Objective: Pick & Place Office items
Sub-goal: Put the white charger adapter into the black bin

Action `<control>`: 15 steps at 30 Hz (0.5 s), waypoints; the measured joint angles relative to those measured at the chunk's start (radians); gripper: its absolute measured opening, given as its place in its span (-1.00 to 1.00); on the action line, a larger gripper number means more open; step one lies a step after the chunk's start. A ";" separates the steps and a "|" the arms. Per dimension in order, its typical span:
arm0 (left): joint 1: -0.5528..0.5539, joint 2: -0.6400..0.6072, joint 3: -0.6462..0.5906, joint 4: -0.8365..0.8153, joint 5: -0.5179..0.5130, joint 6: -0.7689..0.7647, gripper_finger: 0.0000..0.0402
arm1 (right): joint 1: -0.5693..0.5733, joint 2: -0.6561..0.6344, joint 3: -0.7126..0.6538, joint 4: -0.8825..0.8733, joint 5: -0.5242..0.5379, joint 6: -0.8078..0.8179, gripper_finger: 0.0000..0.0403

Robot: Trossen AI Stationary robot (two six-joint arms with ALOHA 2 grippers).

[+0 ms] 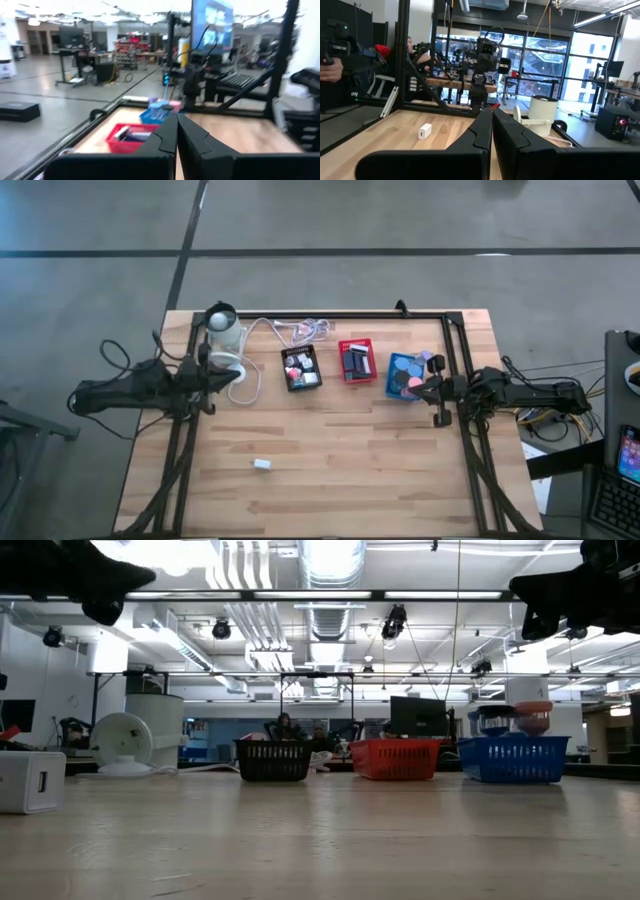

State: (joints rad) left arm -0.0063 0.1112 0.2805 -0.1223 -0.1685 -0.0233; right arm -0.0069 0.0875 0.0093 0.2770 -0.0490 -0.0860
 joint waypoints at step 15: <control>0.000 -0.002 -0.047 -0.025 0.019 0.105 -0.99 | 0.000 0.002 0.000 -0.019 0.000 0.050 -0.96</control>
State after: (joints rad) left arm -0.0060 0.1088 0.2334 -0.1475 -0.1499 0.0818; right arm -0.0067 0.0891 0.0093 0.2583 -0.0490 -0.0355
